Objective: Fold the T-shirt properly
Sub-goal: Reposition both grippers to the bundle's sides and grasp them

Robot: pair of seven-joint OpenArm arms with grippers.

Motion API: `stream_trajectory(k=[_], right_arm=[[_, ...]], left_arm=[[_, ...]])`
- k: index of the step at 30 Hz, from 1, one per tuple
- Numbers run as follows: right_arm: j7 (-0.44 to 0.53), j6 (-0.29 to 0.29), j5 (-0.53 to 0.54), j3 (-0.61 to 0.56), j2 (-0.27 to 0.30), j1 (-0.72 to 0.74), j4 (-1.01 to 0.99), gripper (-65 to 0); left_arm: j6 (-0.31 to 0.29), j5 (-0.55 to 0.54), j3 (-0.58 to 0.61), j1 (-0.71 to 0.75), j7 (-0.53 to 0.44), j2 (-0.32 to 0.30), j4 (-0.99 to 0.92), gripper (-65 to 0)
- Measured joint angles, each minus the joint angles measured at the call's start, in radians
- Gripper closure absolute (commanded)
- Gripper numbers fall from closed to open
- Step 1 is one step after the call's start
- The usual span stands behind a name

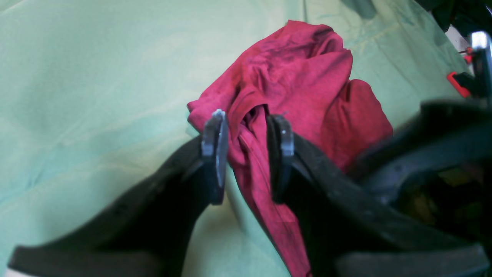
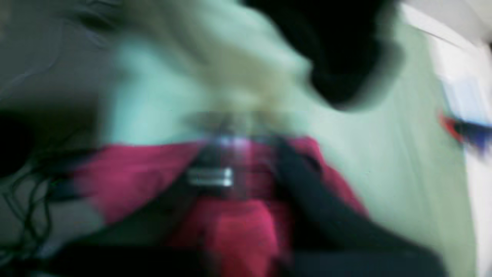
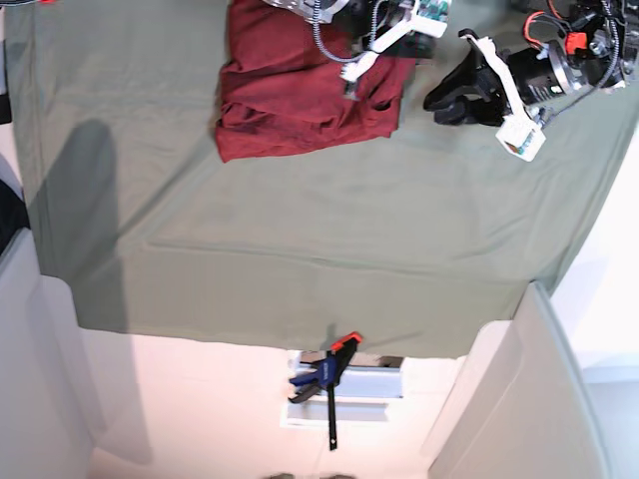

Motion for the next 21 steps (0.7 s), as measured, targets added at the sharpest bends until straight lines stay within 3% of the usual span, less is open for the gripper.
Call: stream_trajectory(k=[1,2,4,7,12,14,16,17,19,21], right_arm=[[-0.020,-0.039,-0.089,0.011,-0.002,0.000,-0.007,0.0],[0.007,-0.106,-0.098,0.023,0.011,0.000,-0.010,0.0],[0.004,-0.168,-0.158,0.056,0.012,0.002,-0.010,0.0],[-0.008,-0.198,-0.161,0.131,0.006,0.012,-0.009,0.0],[-0.018,-0.195,-0.130,0.241,0.006,0.066,-0.008,0.0],[-0.020,-0.113,-0.106,0.253,0.007,0.084,-0.008,0.0],[-0.019,-0.077,-0.070,0.251,0.007,0.094,-0.008,0.0],[-0.018,-0.069,-0.047,0.251,0.006,0.097,-0.008,-4.7],[-0.006,-0.070,-0.038,0.248,0.001,0.098,-0.008,-24.3],[0.005,-0.098,-0.028,0.248,0.003,0.098,-0.008,-37.7]], left_arm=[[0.000,0.003,0.000,0.005,-0.001,0.001,0.000,-21.1],[0.000,-0.003,0.000,0.014,0.000,0.000,0.000,-21.1],[0.000,0.002,-0.001,0.032,0.000,-0.002,0.000,-21.1],[0.000,-0.001,0.000,0.047,0.000,0.003,0.000,-20.8],[0.000,0.003,0.000,0.092,0.000,-0.002,0.000,-20.0],[0.000,0.000,0.002,0.108,-0.001,-0.002,0.000,-19.9],[0.000,0.002,0.009,0.125,0.002,-0.005,0.000,-19.9],[0.000,0.003,0.019,0.136,0.002,-0.005,0.000,-19.9],[0.000,0.004,0.043,0.153,0.007,-0.005,0.000,-19.9],[0.000,0.005,0.069,0.154,0.011,-0.005,0.000,-19.9]])
